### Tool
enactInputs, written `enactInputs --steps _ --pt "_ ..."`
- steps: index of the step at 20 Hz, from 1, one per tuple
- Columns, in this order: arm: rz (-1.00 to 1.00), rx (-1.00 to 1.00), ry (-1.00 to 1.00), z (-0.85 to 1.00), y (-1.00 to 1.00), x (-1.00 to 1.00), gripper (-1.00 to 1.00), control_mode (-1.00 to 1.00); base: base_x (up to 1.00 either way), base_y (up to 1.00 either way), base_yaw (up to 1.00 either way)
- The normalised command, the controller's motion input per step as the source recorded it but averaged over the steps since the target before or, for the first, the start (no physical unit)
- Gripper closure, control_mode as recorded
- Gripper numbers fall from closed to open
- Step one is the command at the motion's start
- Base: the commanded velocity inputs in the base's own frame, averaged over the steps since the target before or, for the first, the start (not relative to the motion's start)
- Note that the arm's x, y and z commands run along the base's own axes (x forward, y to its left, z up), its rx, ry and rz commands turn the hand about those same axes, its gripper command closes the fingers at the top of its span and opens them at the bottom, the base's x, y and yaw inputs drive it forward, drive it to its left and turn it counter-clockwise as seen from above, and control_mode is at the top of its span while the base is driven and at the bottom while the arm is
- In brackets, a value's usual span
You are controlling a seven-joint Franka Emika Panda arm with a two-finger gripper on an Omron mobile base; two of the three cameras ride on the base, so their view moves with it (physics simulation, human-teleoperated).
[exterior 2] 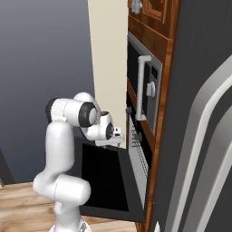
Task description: Place the fish on the rack of the oven, and slide the rack back inside. Close the oven door.
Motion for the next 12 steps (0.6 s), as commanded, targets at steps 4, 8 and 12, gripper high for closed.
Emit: enactInputs --steps 4,8,12 --pt "0.00 0.00 -0.10 0.71 0.61 -0.76 -1.00 -1.00 0.00 0.00 0.00" --pt "0.00 0.05 -0.29 0.83 0.05 -1.00 -1.00 -1.00 0.00 0.00 0.00" --pt "0.00 0.12 -0.34 0.79 0.00 -1.00 -1.00 -1.00 0.00 0.00 0.00"
